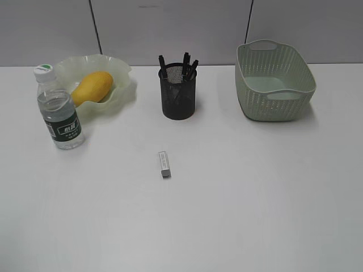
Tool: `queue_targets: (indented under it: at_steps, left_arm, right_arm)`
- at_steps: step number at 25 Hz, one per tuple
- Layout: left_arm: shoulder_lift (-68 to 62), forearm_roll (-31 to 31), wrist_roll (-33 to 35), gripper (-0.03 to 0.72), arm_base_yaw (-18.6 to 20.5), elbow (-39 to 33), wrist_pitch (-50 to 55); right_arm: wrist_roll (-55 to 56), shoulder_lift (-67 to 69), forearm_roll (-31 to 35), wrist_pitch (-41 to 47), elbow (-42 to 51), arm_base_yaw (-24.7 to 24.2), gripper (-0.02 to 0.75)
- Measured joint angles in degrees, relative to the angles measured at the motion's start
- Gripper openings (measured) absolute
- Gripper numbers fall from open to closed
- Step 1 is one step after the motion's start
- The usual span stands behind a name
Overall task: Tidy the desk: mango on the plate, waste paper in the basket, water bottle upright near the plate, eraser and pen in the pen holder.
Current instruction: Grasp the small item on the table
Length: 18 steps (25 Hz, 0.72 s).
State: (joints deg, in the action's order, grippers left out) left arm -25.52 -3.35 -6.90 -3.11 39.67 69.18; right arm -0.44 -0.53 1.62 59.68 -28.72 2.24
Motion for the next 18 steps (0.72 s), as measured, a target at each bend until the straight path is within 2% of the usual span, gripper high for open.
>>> queue_targets:
  at_steps: [10, 14, 18]
  left_arm:
    - [-22.7, -1.2, -1.7, 0.543, 0.0, 6.5, -0.4]
    - [-23.4, -1.2, -1.9, 0.54, 0.0, 7.0, 0.1]
    - [-27.1, -2.6, -5.7, 0.54, -0.4, 7.3, 0.6]
  right_arm:
    - [0.0, 0.0, 0.0, 0.0, 0.0, 0.0, 0.385]
    - [0.0, 0.0, 0.0, 0.0, 0.0, 0.0, 0.385]
    - [0.0, 0.0, 0.0, 0.0, 0.0, 0.0, 0.385]
